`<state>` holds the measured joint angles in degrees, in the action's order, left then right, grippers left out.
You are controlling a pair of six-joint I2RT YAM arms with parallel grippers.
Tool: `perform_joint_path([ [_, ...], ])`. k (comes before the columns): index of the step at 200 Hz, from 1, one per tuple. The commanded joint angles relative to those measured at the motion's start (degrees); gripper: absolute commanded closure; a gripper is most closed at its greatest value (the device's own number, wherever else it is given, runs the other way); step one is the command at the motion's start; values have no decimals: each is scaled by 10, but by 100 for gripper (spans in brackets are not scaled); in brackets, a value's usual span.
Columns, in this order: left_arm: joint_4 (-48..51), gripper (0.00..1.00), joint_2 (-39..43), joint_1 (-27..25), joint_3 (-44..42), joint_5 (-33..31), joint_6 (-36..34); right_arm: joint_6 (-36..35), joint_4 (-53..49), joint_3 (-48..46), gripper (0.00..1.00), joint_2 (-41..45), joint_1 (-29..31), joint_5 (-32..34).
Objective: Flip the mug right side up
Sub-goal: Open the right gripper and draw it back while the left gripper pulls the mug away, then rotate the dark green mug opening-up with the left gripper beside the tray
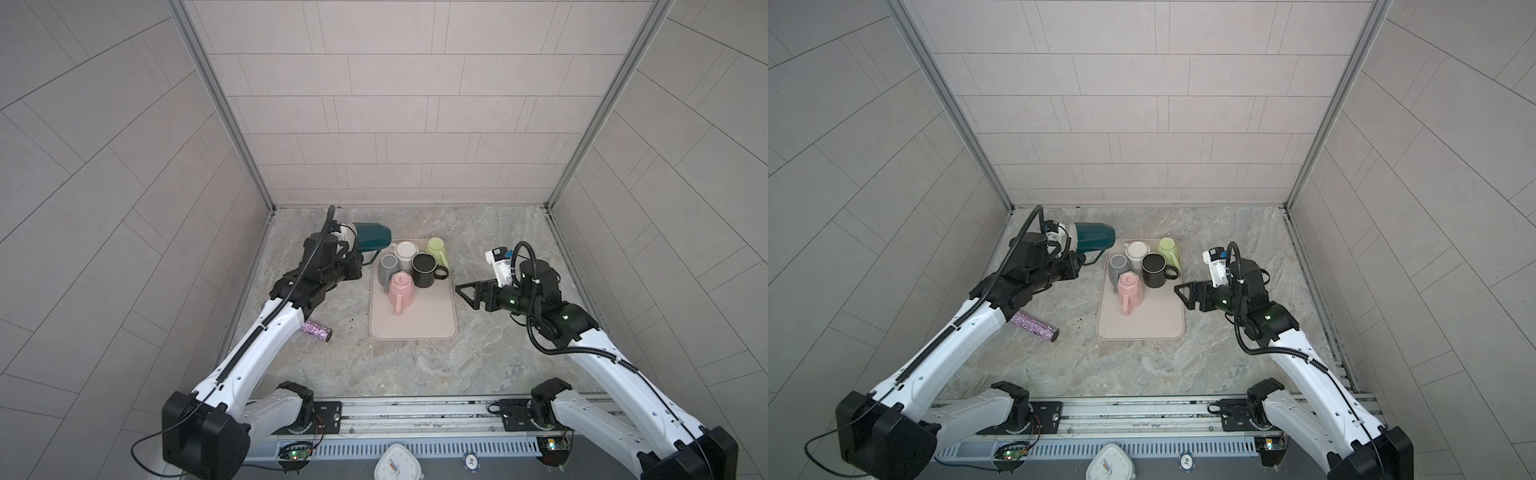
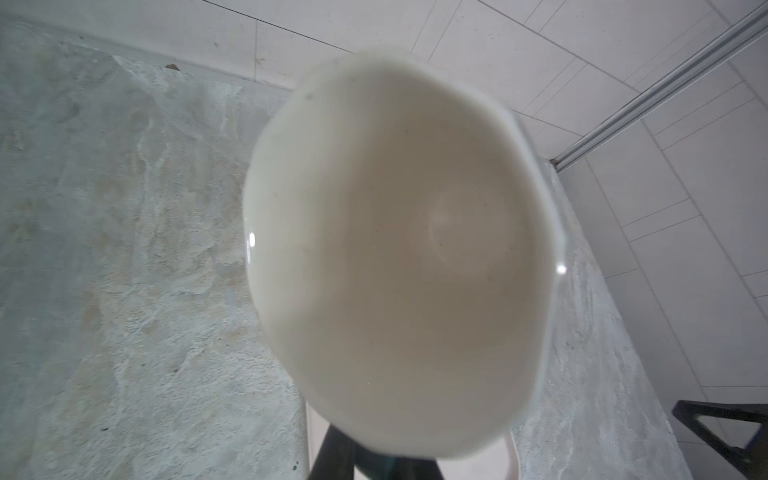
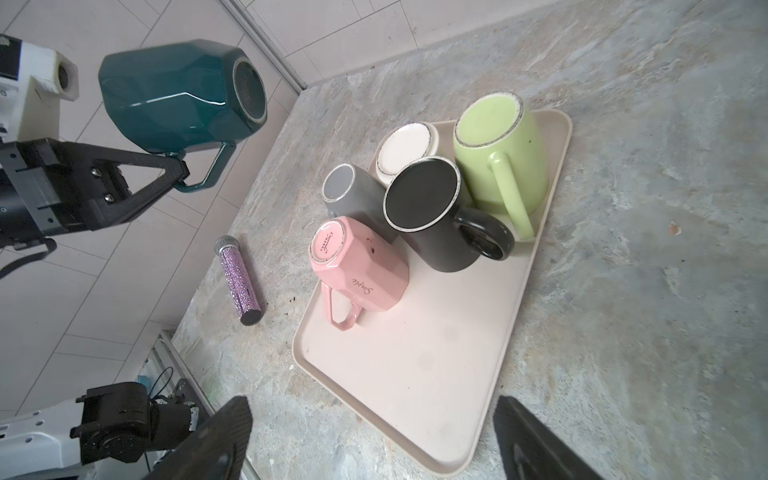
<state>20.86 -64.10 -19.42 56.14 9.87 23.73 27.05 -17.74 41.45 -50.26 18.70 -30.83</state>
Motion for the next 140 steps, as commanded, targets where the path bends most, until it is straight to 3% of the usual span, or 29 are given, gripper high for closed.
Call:
perform_joint_path([
  [1,15,100,22,3,30,-60,-32,-29,-38,7,7,15,-2,5],
  [68,76,100,4,3,24,-190,-57,-65,-90,-4,8,42,6,41],
  [140,120,100,-81,5,68,-234,-102,-67,-93,-4,8,48,23,46],
])
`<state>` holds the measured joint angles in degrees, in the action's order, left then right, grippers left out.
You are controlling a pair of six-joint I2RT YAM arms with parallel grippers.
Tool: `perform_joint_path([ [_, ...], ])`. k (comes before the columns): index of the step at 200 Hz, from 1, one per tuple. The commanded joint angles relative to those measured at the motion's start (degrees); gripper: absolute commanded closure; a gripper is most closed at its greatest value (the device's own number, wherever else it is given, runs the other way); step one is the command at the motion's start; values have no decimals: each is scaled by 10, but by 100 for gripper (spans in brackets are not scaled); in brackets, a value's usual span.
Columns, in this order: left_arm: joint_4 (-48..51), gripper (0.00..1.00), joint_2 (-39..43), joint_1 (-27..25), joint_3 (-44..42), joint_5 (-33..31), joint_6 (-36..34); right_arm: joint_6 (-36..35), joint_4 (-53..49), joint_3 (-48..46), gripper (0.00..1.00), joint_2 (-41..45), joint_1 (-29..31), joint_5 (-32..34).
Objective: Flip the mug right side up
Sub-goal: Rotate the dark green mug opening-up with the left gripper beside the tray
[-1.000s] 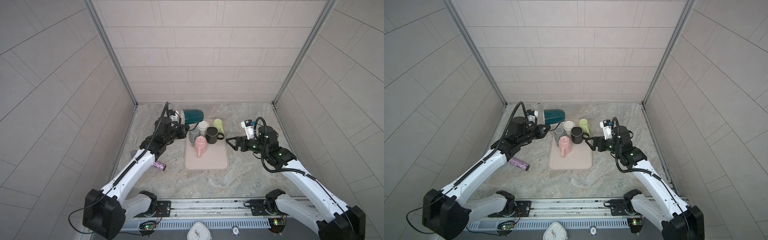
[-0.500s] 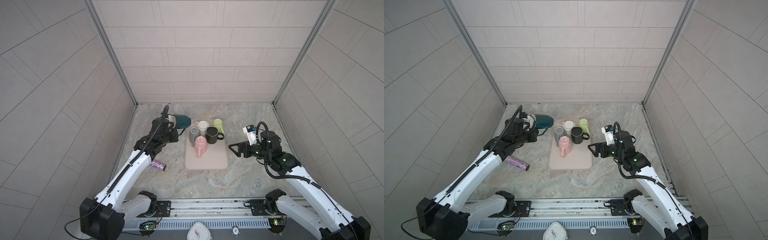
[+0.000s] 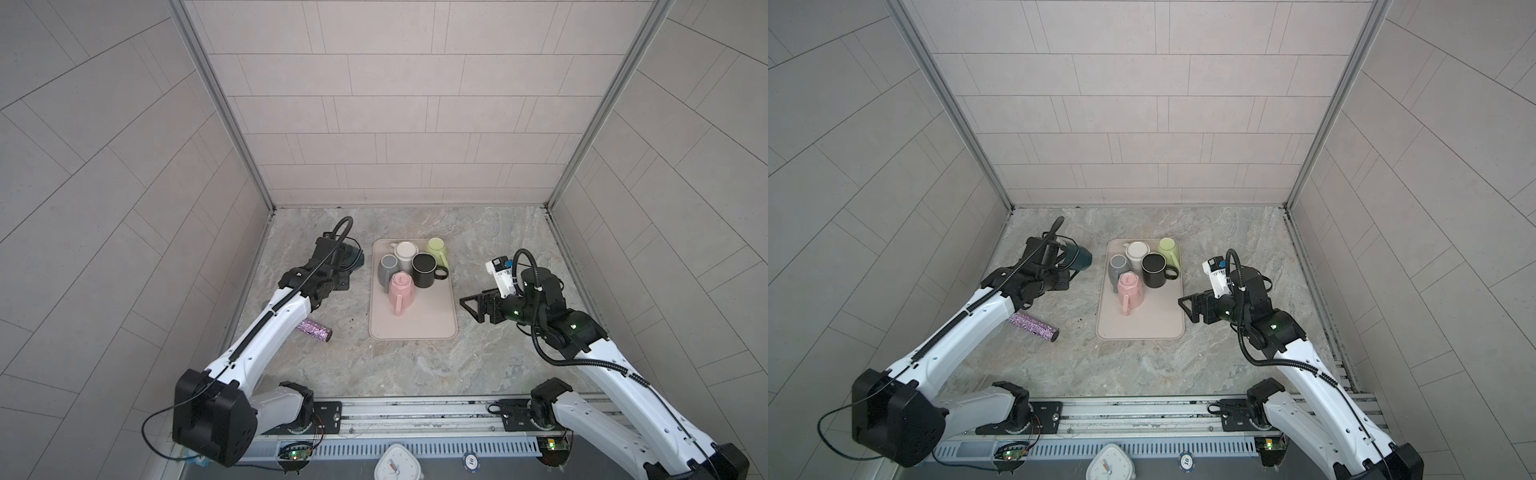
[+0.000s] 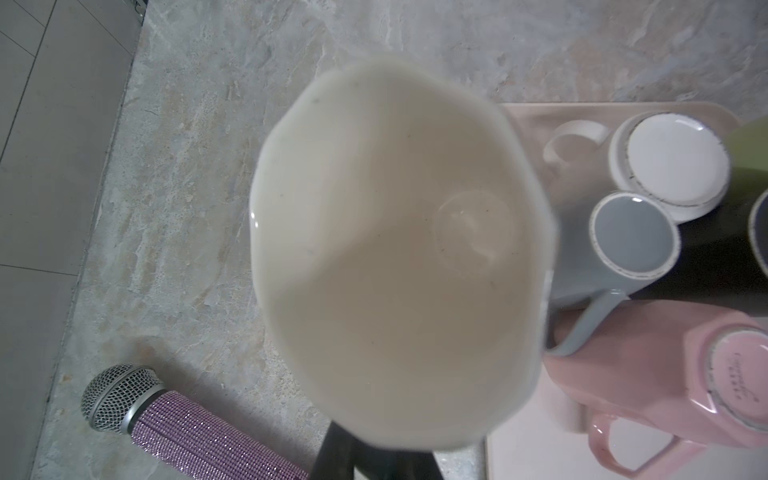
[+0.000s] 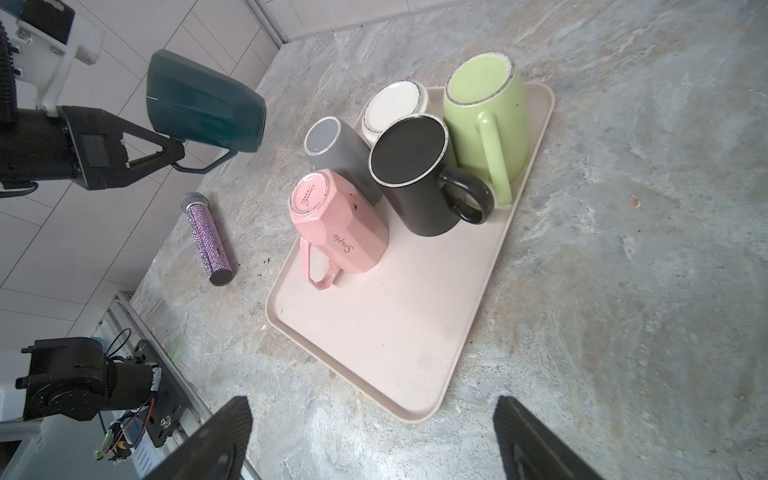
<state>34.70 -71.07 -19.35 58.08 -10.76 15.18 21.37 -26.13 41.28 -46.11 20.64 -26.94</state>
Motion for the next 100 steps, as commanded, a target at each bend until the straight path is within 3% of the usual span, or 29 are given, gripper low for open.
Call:
perform_joint_path([
  [1,-18,100,-13,4,50,-27,-17,-10,-9,-2,8,7,4,6],
  [28,6,100,-56,7,81,-27,-42,-10,-9,-2,8,8,4,4],
  [70,80,100,-129,10,145,-95,-67,-11,-16,-4,8,15,4,8],
  [100,81,100,-153,15,160,-88,-68,-12,-17,-7,7,18,4,9],
])
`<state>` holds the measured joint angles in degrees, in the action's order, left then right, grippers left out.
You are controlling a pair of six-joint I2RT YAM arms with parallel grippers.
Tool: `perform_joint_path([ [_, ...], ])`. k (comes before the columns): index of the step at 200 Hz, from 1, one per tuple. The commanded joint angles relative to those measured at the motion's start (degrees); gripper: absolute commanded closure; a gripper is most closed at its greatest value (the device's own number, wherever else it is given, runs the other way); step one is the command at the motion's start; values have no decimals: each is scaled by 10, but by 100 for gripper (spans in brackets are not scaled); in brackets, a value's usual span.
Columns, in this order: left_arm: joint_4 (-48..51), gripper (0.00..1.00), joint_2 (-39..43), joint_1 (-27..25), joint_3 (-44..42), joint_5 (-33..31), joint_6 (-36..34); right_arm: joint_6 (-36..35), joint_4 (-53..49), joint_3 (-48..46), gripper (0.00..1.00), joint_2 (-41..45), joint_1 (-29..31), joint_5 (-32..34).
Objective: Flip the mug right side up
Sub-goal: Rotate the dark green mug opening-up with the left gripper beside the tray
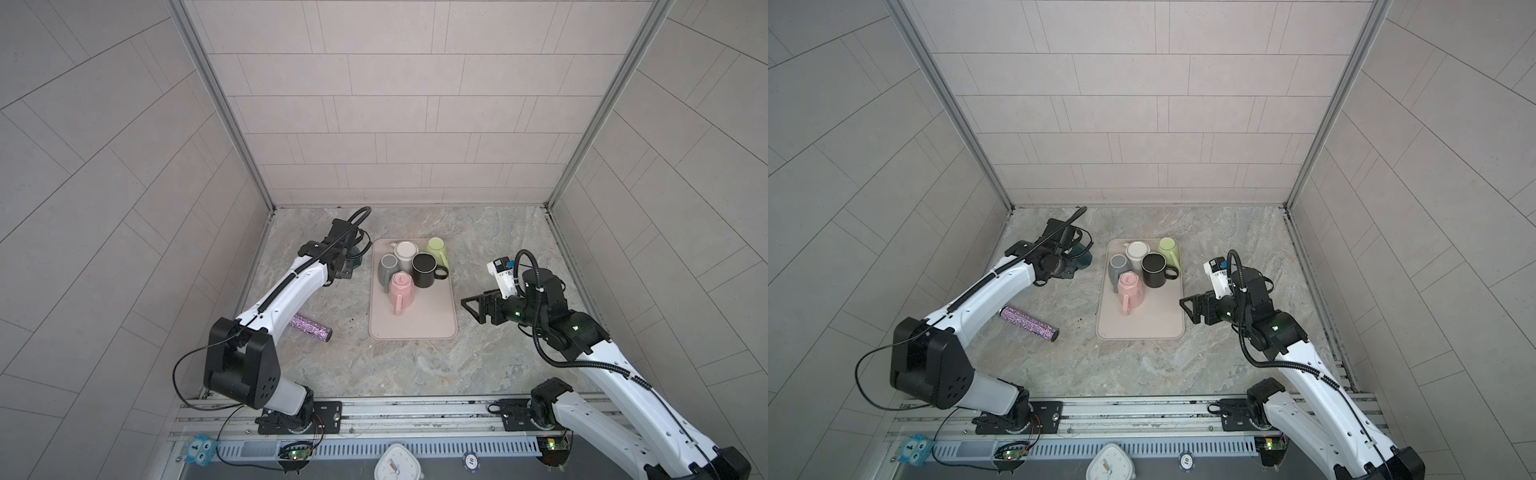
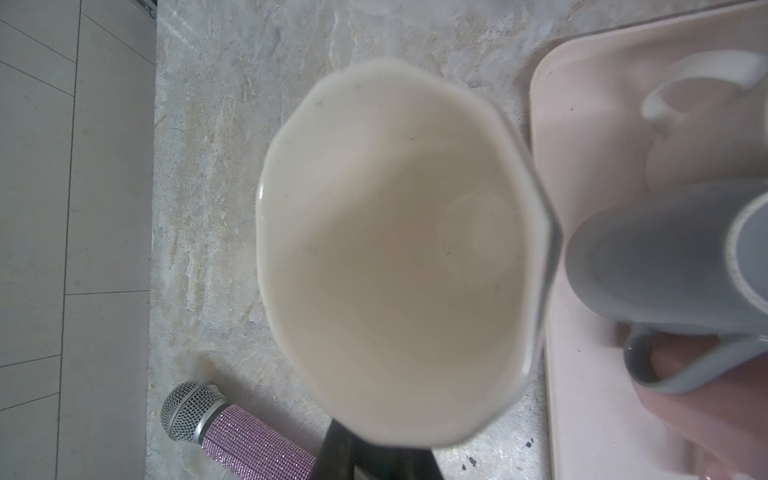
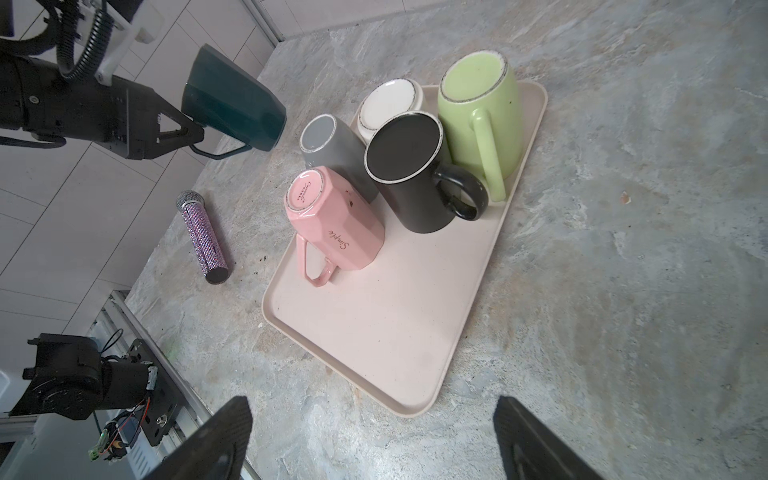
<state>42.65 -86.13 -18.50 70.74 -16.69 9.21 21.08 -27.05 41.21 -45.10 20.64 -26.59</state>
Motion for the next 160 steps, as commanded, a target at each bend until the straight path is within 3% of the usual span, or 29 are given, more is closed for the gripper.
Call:
perform_joint_path([
  [1,2,100,-4,7,34,-29,-9,-10,-8,-6,8,8,4,6],
  [101,23,100,-109,29,100,-24,-20,-10,-17,-12,7,21,4,9],
  [160,53,100,-166,29,144,-63,-37,-10,-22,-15,8,25,4,12],
])
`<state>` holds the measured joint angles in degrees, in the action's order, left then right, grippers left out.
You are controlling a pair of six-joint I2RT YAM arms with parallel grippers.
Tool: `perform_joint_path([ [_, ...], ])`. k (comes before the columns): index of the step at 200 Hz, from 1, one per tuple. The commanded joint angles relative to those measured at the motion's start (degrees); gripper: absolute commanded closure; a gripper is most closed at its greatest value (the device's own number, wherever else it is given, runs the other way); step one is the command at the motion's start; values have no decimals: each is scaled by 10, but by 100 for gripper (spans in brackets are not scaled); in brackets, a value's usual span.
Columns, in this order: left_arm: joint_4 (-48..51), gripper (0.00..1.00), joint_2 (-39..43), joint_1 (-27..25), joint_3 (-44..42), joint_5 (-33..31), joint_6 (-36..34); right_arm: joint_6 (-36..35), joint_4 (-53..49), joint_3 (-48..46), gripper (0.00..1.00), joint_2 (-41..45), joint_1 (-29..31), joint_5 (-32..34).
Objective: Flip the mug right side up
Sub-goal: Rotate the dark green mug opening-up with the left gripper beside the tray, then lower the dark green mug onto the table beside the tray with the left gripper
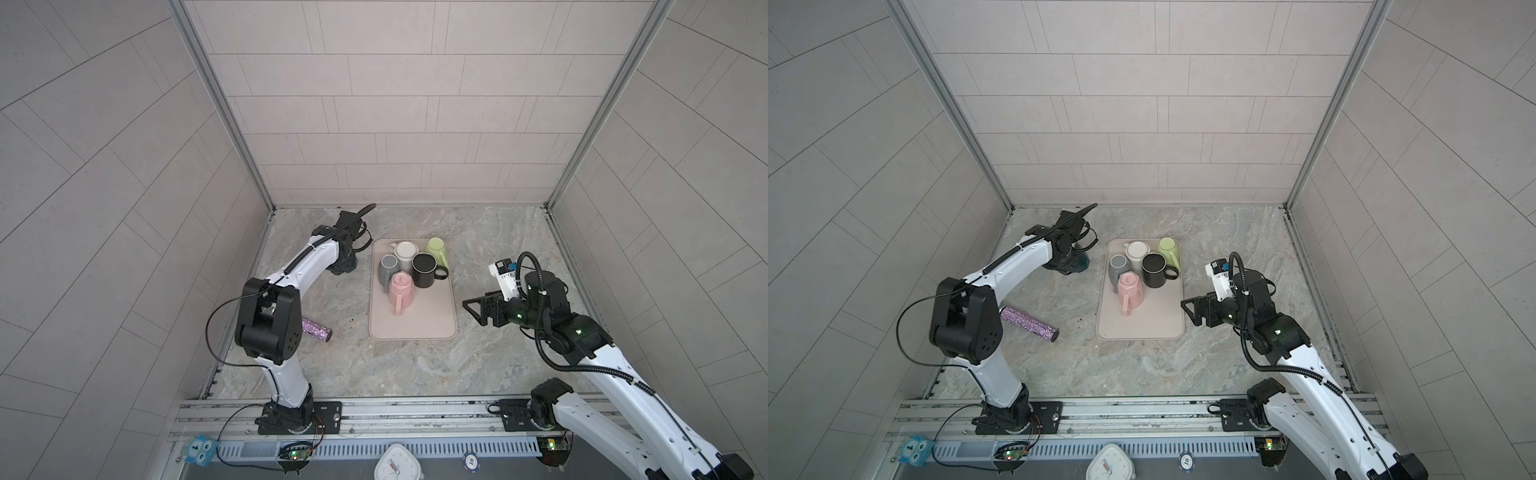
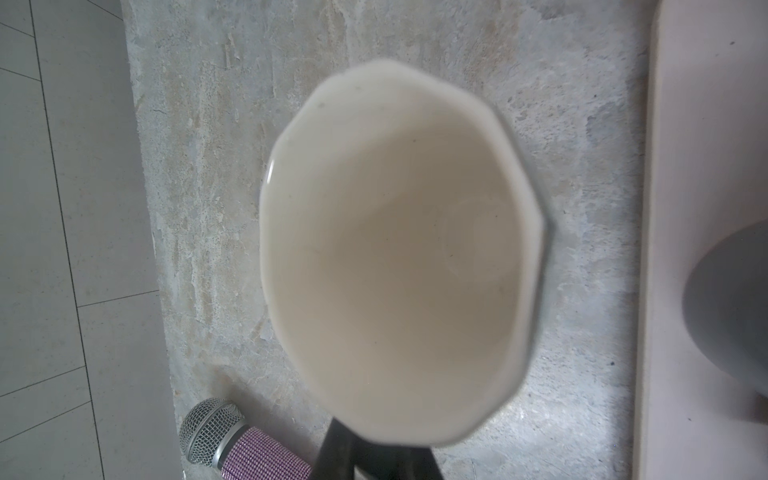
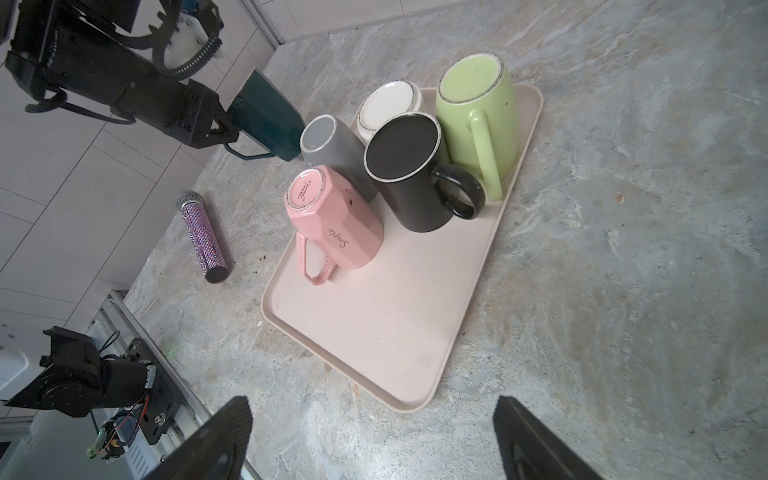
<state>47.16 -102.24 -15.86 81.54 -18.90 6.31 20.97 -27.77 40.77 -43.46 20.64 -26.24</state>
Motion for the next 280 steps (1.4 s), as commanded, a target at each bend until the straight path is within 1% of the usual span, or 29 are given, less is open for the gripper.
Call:
perform_joint_path([
  [1,8,100,-5,2,36,-41,-8,-9,-15,-10,8,9,4,8],
  [60,11,100,-23,3,47,-58,-12,-8,-13,-13,8,8,4,9],
  [232,13,100,-57,-1,60,-65,-5,-9,-14,-18,8,6,4,15],
  [240,13,98,-58,-2,60,-67,-5,-9,-14,-18,8,6,4,15],
  [280,17,98,-64,-8,67,-71,-3,-9,-15,-18,8,7,4,15],
])
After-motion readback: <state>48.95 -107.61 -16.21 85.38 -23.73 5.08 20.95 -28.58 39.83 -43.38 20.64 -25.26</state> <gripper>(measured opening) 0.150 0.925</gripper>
